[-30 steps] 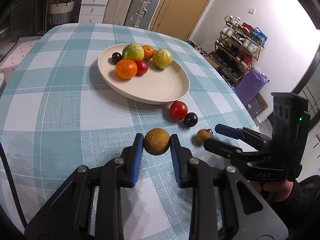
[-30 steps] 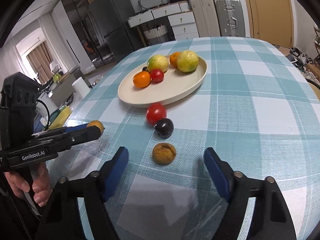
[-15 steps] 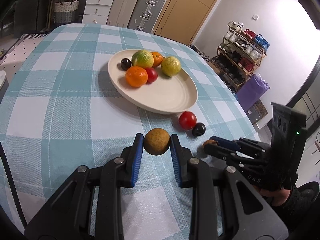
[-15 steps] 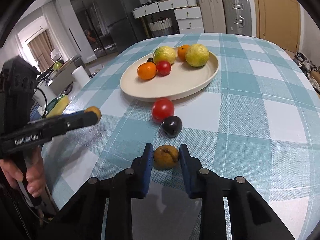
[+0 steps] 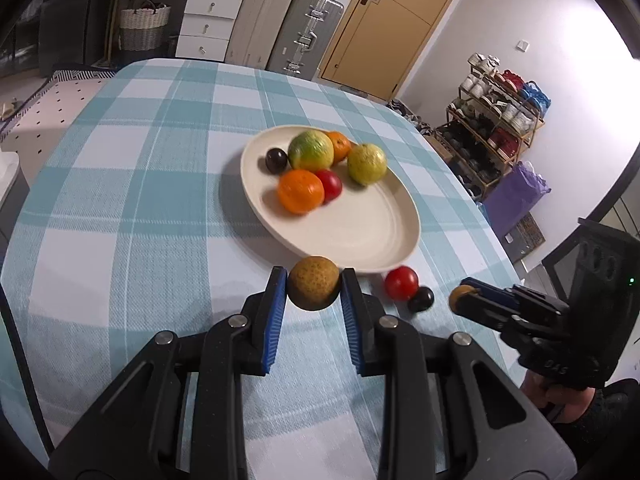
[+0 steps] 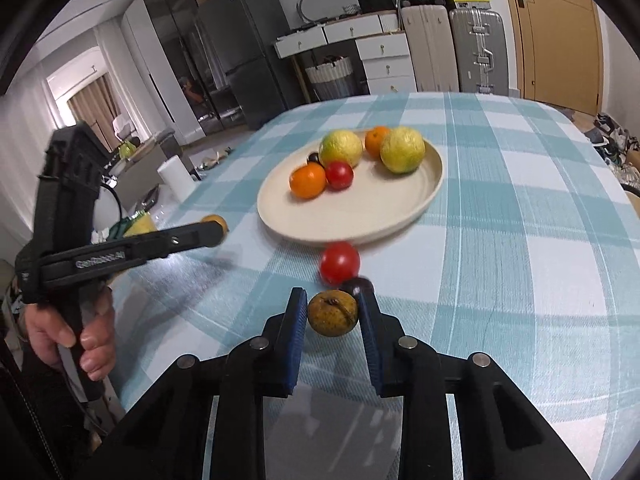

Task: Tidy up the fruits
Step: 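Carry both fruits onto the plate beside the others and open both tools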

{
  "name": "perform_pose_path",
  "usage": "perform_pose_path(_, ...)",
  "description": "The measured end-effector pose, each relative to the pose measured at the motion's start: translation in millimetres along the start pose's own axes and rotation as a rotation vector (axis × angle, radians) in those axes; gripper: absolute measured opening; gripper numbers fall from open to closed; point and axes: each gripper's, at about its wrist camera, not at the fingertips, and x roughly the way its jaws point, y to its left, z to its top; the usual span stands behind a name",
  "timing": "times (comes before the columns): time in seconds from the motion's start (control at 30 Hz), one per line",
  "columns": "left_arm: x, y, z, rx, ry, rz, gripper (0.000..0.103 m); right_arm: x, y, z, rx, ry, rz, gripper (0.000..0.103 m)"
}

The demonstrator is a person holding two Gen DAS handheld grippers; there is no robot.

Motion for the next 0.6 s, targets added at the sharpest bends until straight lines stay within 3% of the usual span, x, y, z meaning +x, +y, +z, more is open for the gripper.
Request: perform_pose_path(0.6,45.8,14.0,68.6,0.001,0.017,0.043,0.024,18.7,-6.8,65.9,-0.028,-0.059,0.075,0.027)
